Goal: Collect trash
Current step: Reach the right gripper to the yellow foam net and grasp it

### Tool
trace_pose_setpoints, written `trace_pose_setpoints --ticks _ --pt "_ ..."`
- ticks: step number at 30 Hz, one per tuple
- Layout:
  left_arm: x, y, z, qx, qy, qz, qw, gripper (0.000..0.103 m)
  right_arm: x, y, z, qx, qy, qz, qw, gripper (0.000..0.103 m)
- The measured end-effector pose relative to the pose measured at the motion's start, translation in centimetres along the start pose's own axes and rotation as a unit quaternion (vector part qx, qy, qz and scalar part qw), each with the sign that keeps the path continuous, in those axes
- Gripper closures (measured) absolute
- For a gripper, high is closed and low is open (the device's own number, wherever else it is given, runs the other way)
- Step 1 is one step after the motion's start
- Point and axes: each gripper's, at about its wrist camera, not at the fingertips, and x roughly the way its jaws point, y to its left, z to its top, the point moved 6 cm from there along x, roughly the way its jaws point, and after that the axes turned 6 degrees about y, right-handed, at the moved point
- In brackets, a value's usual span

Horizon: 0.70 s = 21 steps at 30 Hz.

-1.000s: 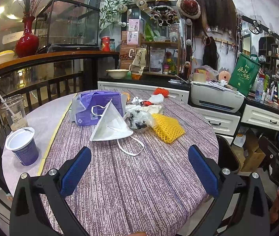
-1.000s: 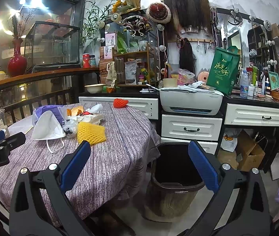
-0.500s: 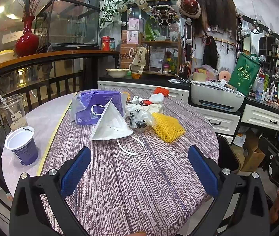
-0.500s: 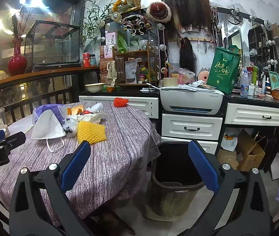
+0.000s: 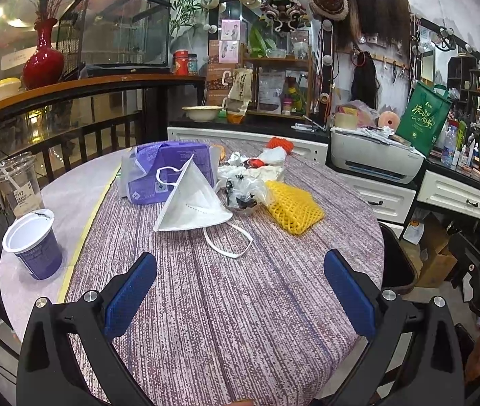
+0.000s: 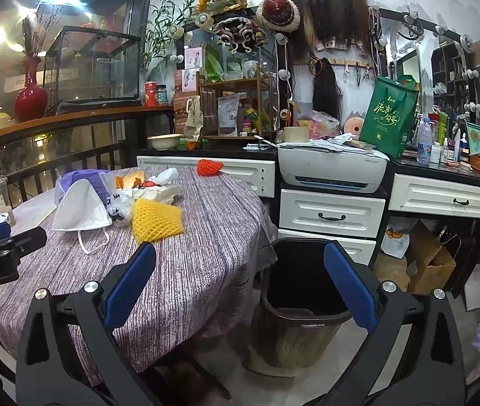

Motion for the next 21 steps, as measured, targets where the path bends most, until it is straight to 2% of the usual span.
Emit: trace_pose_setpoints --ticks 5,9,12,17,21 --pt "0.7 1.0 0.0 -0.003 0.026 -0.008 0.9996 0.005 2.6 1.0 -0.5 -0.017 0.054 0.029 0.998 0.005" --pt "1.3 2.0 0.1 -0.015 0.042 -0.009 0.999 0.005 5.0 2.4 -0.9 -0.042 0.095 0.076 0.992 0.005" --pt "2.0 2.6 0.1 -0.022 0.059 -0.008 0.998 0.005 7.1 3.8 -0.7 -0.073 0.116 0.09 0.986 0.005" --pt "2.6 3.3 0.1 -0.026 0.076 -0.002 0.9968 0.005 11.3 6.8 0.1 -0.115 0.176 0.137 0.968 0.005" --pt "3.2 3.5 0.0 -0.023 0.093 -0.004 0.9954 0.005 14.1 8.9 1.1 -0.145 0.206 0.168 0.953 0.005"
